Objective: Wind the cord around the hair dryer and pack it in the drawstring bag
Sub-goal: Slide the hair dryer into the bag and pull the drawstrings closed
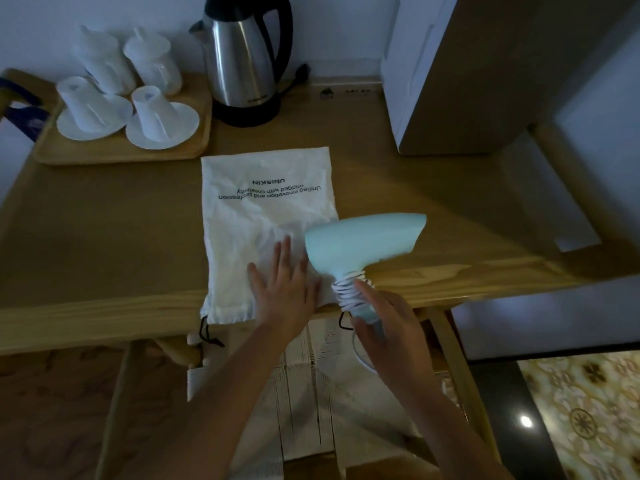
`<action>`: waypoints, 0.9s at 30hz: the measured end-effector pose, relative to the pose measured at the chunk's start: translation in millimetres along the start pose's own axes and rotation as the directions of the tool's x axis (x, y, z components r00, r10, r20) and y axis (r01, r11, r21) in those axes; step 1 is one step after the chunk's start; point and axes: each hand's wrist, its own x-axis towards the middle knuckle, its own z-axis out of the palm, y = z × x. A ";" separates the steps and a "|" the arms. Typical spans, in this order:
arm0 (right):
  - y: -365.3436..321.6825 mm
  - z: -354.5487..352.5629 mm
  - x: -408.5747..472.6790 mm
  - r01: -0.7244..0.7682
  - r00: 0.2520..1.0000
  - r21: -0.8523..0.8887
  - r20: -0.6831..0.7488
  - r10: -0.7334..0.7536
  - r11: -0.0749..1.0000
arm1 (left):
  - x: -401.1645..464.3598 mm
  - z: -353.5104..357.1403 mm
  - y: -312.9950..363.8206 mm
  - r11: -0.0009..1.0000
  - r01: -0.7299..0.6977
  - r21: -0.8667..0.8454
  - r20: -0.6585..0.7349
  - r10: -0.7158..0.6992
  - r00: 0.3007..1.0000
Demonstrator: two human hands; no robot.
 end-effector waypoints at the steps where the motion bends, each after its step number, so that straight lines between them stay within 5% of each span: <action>1: 3.5 -3.8 -1.4 -0.003 1.000 0.017 0.010 0.003 1.000 | -4.3 -6.1 -3.1 0.996 0.002 -0.093 -0.089 -0.010 0.996; 4: 12.1 -13.0 -4.9 -0.002 0.999 0.031 0.032 0.001 1.000 | -27.8 -21.4 -37.5 0.988 -0.015 -0.153 -0.274 -0.027 0.961; 9: 8.8 -15.3 -11.4 0.079 0.989 0.159 0.114 -0.098 0.984 | -59.7 -30.2 -89.5 0.998 -0.063 0.003 0.010 0.063 0.998; 16: 2.3 -10.1 -35.4 0.088 0.867 0.291 0.449 -0.217 0.953 | -51.4 -36.1 -103.4 0.920 0.006 -0.391 -0.058 -0.031 0.998; 20: -3.0 5.5 -42.9 0.118 0.770 0.271 0.582 -0.260 0.955 | -48.1 -47.7 -102.4 0.743 0.143 -0.653 -0.035 -0.219 0.975; 27: -21.3 24.2 -35.1 0.088 0.688 0.335 0.660 -0.301 0.938 | -53.2 -73.1 -91.5 0.778 0.016 -0.628 -0.112 -0.111 0.988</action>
